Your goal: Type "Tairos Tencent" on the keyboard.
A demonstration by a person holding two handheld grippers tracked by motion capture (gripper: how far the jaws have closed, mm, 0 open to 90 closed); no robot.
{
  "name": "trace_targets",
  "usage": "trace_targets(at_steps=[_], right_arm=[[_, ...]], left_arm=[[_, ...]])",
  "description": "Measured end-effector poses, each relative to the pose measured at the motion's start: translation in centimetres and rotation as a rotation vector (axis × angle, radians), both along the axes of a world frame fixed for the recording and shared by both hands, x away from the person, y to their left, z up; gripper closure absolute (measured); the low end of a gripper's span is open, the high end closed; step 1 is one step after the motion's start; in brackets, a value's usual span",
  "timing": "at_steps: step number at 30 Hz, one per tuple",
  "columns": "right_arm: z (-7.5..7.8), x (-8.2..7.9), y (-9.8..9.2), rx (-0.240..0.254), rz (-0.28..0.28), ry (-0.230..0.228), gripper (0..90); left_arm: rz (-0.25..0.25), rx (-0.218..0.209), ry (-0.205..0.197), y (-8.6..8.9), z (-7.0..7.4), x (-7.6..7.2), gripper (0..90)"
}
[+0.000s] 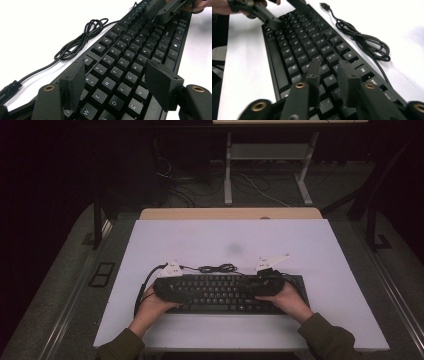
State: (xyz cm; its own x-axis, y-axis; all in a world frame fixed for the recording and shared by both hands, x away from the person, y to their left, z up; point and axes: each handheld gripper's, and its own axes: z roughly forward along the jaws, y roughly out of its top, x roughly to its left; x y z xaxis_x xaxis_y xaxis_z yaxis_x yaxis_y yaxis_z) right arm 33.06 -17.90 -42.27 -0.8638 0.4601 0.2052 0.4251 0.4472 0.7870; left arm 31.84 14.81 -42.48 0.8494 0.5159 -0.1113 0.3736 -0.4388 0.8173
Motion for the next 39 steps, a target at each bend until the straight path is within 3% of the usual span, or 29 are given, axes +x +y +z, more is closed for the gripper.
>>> trace_targets(at_steps=[11,28,39], right_arm=[[-0.3,-1.5,-1.4,-0.043,0.051,0.013,87.6],[-1.2,-2.3,-2.5,-0.124,0.075,0.011,89.0],[-1.5,-2.3,-2.4,-0.136,0.09,0.012,89.1]], left_arm=[[0.009,0.004,-0.002,0.0,0.0,0.0,31.2],[0.02,0.001,-0.009,0.0,0.0,0.0,28.9],[0.02,-0.003,-0.009,-0.5,-0.1,0.2,31.2]])
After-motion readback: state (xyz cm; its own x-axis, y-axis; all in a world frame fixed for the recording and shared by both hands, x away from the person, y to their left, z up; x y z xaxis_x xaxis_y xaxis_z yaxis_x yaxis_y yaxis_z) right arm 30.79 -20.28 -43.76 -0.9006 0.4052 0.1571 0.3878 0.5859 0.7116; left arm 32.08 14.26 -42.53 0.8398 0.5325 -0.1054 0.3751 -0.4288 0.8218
